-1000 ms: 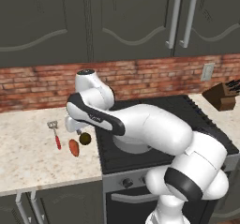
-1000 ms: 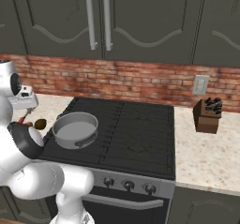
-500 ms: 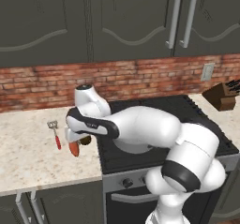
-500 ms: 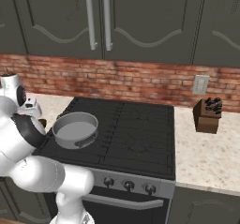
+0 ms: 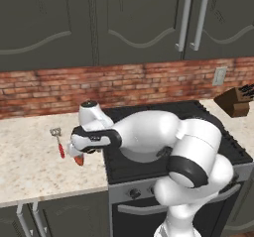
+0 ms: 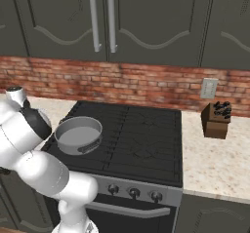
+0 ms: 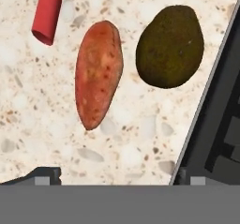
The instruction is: Put the avocado and sweet potato in the pot. Retrieve the spatula and lightly stir the vegetables in the pot.
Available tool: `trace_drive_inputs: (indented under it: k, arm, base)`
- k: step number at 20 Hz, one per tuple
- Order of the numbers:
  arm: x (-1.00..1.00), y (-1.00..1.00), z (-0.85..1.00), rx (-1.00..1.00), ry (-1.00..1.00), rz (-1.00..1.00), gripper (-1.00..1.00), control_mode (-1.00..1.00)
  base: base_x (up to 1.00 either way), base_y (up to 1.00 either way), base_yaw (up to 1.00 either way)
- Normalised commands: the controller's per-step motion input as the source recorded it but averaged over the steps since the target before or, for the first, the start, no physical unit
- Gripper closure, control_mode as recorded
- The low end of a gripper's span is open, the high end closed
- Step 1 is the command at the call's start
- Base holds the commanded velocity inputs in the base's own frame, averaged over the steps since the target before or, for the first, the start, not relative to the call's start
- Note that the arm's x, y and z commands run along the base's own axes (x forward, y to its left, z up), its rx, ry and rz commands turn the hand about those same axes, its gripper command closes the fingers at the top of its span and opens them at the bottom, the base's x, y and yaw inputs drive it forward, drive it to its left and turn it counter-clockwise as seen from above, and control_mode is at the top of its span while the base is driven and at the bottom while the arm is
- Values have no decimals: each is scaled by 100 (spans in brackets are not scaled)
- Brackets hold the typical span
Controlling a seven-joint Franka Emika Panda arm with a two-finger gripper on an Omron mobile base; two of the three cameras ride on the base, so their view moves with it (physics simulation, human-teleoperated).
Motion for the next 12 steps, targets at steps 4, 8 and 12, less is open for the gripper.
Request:
trace_drive_inputs:
  k: [4, 8, 12]
  arm:
    - [29, 38, 10, 0, 4, -5, -100, -100]
    - [28, 11, -7, 0, 5, -5, -100, -100]
    - [29, 0, -28, 0, 0, -6, -100, -100]
  base:
    - [0, 0, 0]
    - [0, 0, 0]
    - [0, 0, 0]
